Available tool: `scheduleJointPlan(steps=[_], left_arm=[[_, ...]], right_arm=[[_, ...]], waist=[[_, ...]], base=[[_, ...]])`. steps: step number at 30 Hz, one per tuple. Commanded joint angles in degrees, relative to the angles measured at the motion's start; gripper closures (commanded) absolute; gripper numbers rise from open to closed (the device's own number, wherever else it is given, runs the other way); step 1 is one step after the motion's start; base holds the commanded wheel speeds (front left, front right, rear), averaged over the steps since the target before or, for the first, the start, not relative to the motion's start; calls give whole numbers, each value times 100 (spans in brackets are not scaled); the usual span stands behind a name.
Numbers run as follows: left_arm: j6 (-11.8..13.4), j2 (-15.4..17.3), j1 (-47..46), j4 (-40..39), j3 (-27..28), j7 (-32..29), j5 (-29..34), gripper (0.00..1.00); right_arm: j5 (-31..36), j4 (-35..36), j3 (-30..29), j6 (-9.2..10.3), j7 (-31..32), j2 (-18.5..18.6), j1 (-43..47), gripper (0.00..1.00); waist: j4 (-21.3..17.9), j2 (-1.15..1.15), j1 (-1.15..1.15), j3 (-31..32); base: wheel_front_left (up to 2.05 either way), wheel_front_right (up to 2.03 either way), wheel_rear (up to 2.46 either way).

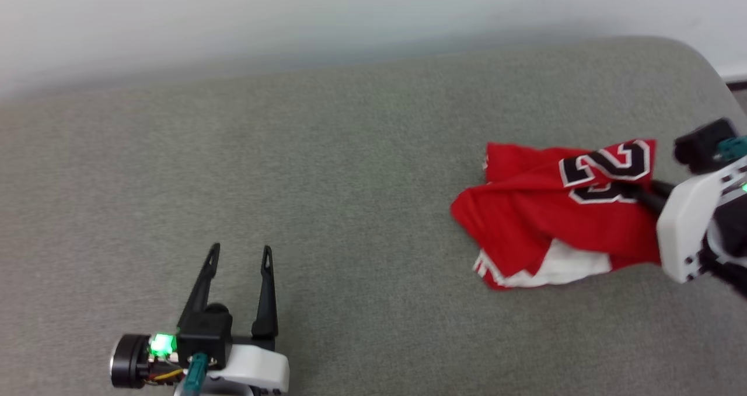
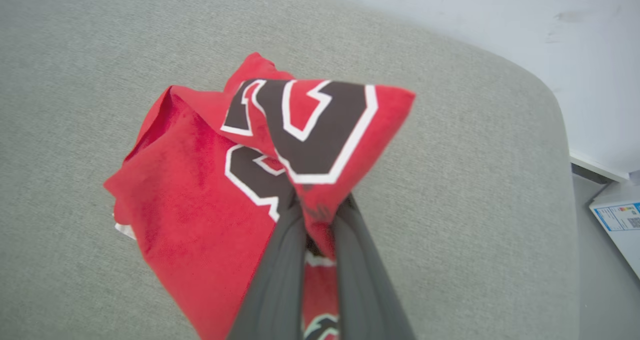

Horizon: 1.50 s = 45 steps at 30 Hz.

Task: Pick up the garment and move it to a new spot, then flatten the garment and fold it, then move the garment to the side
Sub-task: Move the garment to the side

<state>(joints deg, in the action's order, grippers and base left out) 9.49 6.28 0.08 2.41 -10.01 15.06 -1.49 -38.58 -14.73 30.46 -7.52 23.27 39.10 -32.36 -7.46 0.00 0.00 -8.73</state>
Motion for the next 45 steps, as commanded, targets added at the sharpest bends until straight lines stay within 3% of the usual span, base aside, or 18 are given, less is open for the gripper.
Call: scheduleJointPlan(steps=[1,7,18,27,32,33,34,35,45], left_arm=[[-22,30,-124,-45,40,14,47,0],[-69,144,-452,-222,32,13,134,0],[-154,216,-1123,-486,-144,14,236,0],[-102,200,-1378,-659,-282,14,266,0],[-38,233,-1394,-700,-334,14,262,0],[-30,241,-1383,-698,-336,14,255,0],[-14,249,-1363,-688,-336,14,244,0],[1,259,-1337,-674,-333,14,231,0],[92,216,-1064,-575,-356,14,119,0]], right_arm=[[49,-2,-37,7,6,79,-181,100],[133,-400,-329,7,145,608,-576,100],[730,-1672,-1272,8,184,1186,-1095,100],[1237,-2594,-2063,9,-54,1182,-1444,100],[1594,-2908,-2454,9,-156,1003,-1534,100],[1659,-2948,-2540,9,-208,967,-1554,84],[1724,-2989,-2621,9,-235,913,-1573,33],[1777,-3054,-2725,9,-253,840,-1585,0],[2357,-2703,-2963,8,-828,485,-1322,0]], waist=[[-256,0,0,-289],[-341,0,0,-853],[38,0,0,-1807],[235,0,0,-2211],[276,0,0,-2233],[275,0,0,-2209],[270,0,0,-2178],[264,0,0,-2136],[235,0,0,-1473]], base=[[0,0,0],[0,0,0],[0,0,0],[0,0,0],[0,0,0],[0,0,0],[0,0,0],[0,0,0],[0,0,0]])
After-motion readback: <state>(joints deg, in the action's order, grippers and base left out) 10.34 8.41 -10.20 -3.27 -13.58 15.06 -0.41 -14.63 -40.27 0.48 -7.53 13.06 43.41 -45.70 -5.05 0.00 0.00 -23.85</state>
